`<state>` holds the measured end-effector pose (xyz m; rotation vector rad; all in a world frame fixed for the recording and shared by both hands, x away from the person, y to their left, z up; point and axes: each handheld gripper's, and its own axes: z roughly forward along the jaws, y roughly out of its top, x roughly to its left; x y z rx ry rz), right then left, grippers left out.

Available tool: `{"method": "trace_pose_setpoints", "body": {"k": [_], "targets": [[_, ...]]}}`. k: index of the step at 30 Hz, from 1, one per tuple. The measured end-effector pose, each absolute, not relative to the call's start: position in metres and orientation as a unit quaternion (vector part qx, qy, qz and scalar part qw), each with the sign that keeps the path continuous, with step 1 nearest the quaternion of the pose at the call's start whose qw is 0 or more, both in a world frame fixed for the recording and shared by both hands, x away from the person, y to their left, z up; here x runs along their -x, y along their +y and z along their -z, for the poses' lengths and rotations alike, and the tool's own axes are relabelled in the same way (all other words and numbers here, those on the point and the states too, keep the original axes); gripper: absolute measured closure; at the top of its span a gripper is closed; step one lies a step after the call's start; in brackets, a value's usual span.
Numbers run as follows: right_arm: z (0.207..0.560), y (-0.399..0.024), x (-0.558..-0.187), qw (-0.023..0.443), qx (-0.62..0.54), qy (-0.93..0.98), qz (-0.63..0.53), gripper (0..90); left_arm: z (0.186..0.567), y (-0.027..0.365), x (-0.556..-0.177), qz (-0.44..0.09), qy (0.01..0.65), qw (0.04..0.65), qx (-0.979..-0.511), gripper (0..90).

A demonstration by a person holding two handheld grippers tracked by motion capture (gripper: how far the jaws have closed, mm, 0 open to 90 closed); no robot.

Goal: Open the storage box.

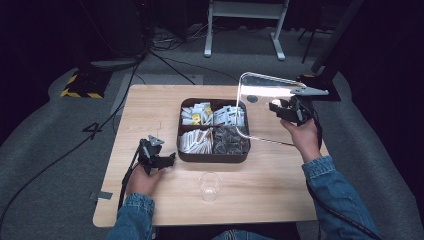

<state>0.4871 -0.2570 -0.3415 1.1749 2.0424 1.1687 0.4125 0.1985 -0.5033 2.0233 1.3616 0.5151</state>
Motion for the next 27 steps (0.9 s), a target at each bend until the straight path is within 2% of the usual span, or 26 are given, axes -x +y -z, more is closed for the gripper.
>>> {"method": "trace_pose_setpoints", "body": {"k": [9,27], "targets": [[0.358,-0.288,-0.496,0.252,-0.461,0.740,-0.420,58.5,0.503,0.198,-0.412,-0.196,0.518,0.319,-0.769,17.2],[0.429,-0.322,-0.515,0.226,-0.494,0.747,-0.382,58.4,0.503,0.198,-0.412,-0.196,0.518,0.318,-0.769,17.2]]}}
